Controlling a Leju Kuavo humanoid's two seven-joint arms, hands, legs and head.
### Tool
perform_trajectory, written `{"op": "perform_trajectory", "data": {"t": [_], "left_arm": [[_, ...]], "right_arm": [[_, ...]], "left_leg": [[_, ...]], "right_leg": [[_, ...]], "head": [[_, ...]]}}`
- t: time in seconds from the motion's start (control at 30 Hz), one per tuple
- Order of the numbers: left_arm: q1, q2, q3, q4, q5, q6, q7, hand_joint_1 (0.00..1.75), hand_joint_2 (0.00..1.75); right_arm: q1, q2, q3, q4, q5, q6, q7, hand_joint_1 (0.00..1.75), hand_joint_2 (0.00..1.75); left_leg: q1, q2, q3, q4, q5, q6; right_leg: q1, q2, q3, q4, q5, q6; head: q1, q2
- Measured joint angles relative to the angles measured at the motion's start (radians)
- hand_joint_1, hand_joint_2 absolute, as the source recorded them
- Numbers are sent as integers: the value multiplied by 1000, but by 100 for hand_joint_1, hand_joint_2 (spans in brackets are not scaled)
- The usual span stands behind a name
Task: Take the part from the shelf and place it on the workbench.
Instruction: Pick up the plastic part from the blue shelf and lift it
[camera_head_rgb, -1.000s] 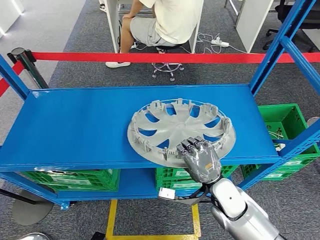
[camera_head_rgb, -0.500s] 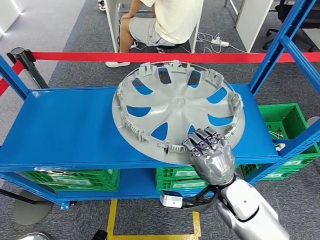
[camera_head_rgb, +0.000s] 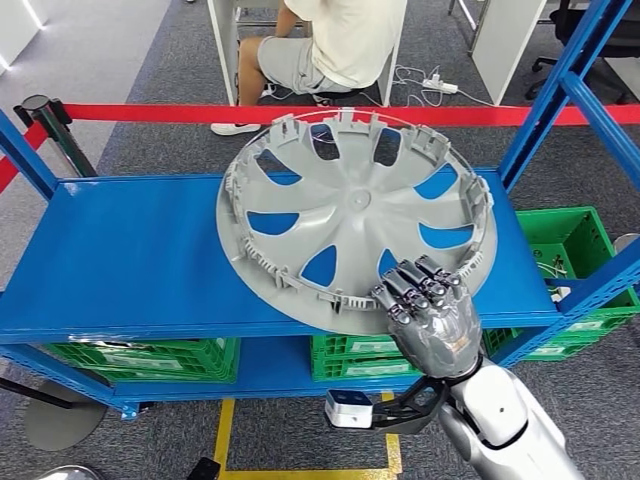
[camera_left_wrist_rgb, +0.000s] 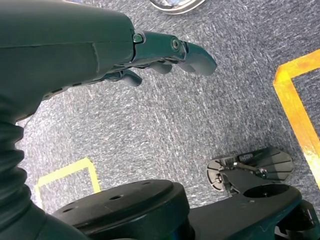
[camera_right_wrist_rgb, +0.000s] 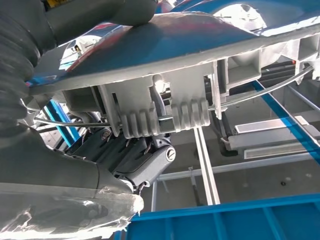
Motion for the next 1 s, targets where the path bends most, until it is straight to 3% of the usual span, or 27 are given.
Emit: {"op": "perform_trajectory", "data": {"t": [0.73,1.0], "left_arm": [[0,-3,-1,0,14,42,8,0,175],[-1,0,0,0,27,43,12,0,175]], "right_arm": [[15,10,-24,-10,0,0,-34,175,175],[15,18,-26,-13,1,0,-38,175,175]], "left_leg": [[0,0,0,0,0,0],[-9,0,1,-2,-4,16]], "right_leg": [[0,0,0,0,0,0],[-10,0,3,-6,0,15]], "head": [[0,0],[-1,0]]}}
